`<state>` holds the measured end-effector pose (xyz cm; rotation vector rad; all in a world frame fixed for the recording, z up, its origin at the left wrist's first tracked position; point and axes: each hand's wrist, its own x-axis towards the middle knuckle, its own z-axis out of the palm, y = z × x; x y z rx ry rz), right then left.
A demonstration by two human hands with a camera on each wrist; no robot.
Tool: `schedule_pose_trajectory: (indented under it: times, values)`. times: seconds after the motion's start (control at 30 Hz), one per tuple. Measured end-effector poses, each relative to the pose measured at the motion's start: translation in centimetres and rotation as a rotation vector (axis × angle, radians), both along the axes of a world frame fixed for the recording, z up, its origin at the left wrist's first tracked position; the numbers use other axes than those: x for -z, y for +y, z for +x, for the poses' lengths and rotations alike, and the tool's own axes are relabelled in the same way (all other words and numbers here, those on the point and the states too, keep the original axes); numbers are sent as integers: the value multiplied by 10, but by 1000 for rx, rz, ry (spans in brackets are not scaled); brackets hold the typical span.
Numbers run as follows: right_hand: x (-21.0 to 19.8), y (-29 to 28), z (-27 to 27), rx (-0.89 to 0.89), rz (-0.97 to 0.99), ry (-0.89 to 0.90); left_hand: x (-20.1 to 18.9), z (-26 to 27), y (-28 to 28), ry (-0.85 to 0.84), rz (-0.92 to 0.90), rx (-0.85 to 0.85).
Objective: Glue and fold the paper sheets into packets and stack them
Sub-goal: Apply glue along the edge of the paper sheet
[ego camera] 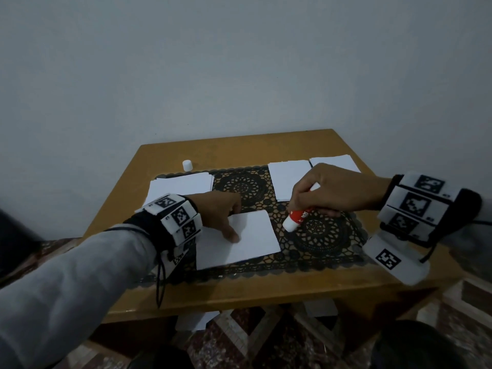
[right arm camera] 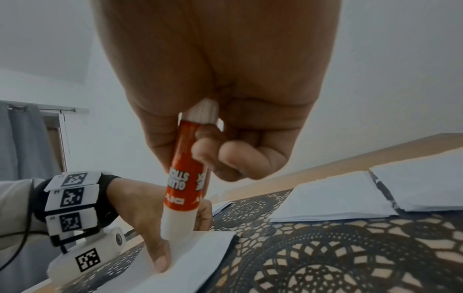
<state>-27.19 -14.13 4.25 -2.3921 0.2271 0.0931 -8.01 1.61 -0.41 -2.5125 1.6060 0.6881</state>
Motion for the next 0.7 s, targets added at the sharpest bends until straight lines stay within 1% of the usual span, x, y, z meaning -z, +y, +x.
schedule_pose_trajectory:
  times: [0.1, 0.2, 0.27, 0.37, 0.43, 0.5, 0.57, 0.6, 0.7]
  values:
    - [2, 0, 0, -4, 0, -3, -3, 1, 4, 34, -88, -25]
    - [4, 1, 3, -2, -8, -4, -5, 1, 11, 65, -118, -34]
    - [5, 3, 6, 3, -19, -9, -6, 2, 18, 129, -161, -64]
    - [9, 4, 13, 5, -113, -48, -8, -1, 28, 235, -319, -78]
    - [12, 3, 18, 21, -172, -96, -11, -4, 31, 237, -421, -69]
    - [14, 2, 24, 54, -192, -125, -13, -8, 32, 193, -459, -128]
    - [16, 3, 30, 85, -211, -130, -10, -9, 32, 167, -438, -206]
    - [16, 2, 34, 94, -228, -139, -8, -9, 31, 144, -399, -225]
    - [19, 2, 46, 123, -275, -166, 2, -8, 32, 84, -259, -219]
